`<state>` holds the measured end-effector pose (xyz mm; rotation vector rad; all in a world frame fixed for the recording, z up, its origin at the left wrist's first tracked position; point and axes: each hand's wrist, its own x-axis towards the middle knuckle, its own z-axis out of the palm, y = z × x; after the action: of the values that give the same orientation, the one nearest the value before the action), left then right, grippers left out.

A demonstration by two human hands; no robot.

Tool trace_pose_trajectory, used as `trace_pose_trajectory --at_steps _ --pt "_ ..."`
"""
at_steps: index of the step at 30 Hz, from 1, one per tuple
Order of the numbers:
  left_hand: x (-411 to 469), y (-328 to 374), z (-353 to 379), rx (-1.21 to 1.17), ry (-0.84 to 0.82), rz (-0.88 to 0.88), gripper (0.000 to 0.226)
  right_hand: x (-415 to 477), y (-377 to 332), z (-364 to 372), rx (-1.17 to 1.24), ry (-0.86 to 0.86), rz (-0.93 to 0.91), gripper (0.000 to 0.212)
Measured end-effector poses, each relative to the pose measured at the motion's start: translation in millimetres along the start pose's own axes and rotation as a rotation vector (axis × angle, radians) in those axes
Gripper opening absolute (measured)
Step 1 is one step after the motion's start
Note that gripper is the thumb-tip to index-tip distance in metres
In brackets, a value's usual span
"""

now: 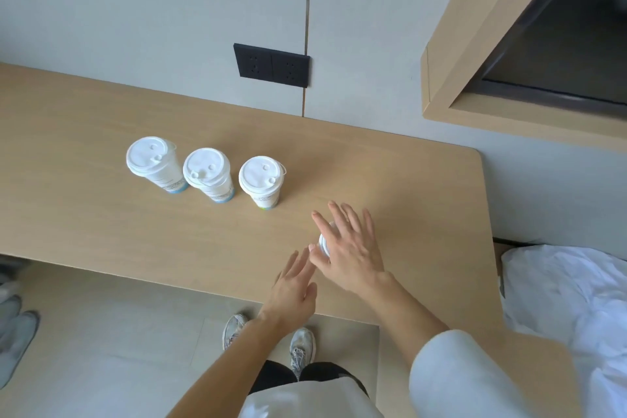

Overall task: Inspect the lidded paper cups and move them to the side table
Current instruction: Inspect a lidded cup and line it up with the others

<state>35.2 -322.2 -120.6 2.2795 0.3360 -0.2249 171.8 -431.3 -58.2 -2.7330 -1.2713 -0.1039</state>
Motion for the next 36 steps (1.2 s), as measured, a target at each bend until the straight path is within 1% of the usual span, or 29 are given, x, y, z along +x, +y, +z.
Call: trace_pose_trajectory --at_steps 6,9,12,15,17,18,19,21,22,23,25,26,29,32,35,36 --pt "-0.1 -0.9 8.4 -0.008 -0.034 -0.058 0.077 3.5 -3.8 4.1 -0.004 0.029 0.029 0.057" --pt "-0.8 -0.4 13.1 -0.010 -0.044 -0.059 0.079 4.3 -4.1 3.6 0.019 -0.001 0.045 0.055" --pt "0.6 3.1 14.0 -0.024 -0.061 -0.086 0.078 5.1 -7.2 -0.7 0.023 -0.050 0.089 0.059" --pt "-1.3 16.2 -1.2 -0.096 -0.057 -0.093 0.075 8.3 -7.3 -9.9 0.091 -0.109 0.127 0.060" --pt "-4.1 26.6 -19.7 -0.210 -0.052 -0.114 0.067 7.6 -2.9 -16.8 0.245 -0.105 0.209 0.056" --pt "-7.2 32.6 -30.6 -0.287 -0.020 -0.144 0.064 6.1 -0.1 -21.0 0.359 -0.094 0.290 0.055" --pt "-10.2 37.8 -42.4 -0.385 0.021 -0.205 0.061 3.3 2.5 -26.5 0.487 -0.070 0.396 0.056" --pt "-14.9 45.6 -69.3 -0.612 0.075 -0.383 0.055 -5.4 3.8 -45.5 0.764 -0.027 0.615 0.054" --pt "-18.5 50.5 -85.1 -0.712 0.061 -0.459 0.049 -10.5 2.4 -56.4 0.903 -0.006 0.697 0.049" --pt "-23.0 54.5 -100.2 -0.784 0.033 -0.492 0.046 -15.8 0.6 -66.2 1.022 0.016 0.749 0.041" --pt "-34.8 61.5 -129.7 -0.829 -0.010 -0.450 0.046 -25.2 -5.5 -82.3 1.181 0.059 0.779 0.031" --pt "-41.3 64.1 -142.4 -0.824 -0.016 -0.416 0.045 -29.5 -10.2 -88.6 1.232 0.085 0.775 0.030" --pt "-54.9 71.2 -170.9 -0.782 -0.012 -0.366 0.039 -34.4 -29.2 -107.5 1.343 0.176 0.767 0.037" --pt "-61.1 76.5 -190.9 -0.785 -0.018 -0.349 0.041 -31.3 -49.5 -122.7 1.406 0.221 0.748 0.051" --pt "-65.8 76.4 -208.4 -0.779 -0.008 -0.293 0.043 -25.7 -63.1 -131.7 1.440 0.231 0.742 0.041" --pt "-66.3 74.7 -213.6 -0.776 -0.001 -0.278 0.043 -24.7 -66.2 -132.7 1.446 0.237 0.741 0.041"
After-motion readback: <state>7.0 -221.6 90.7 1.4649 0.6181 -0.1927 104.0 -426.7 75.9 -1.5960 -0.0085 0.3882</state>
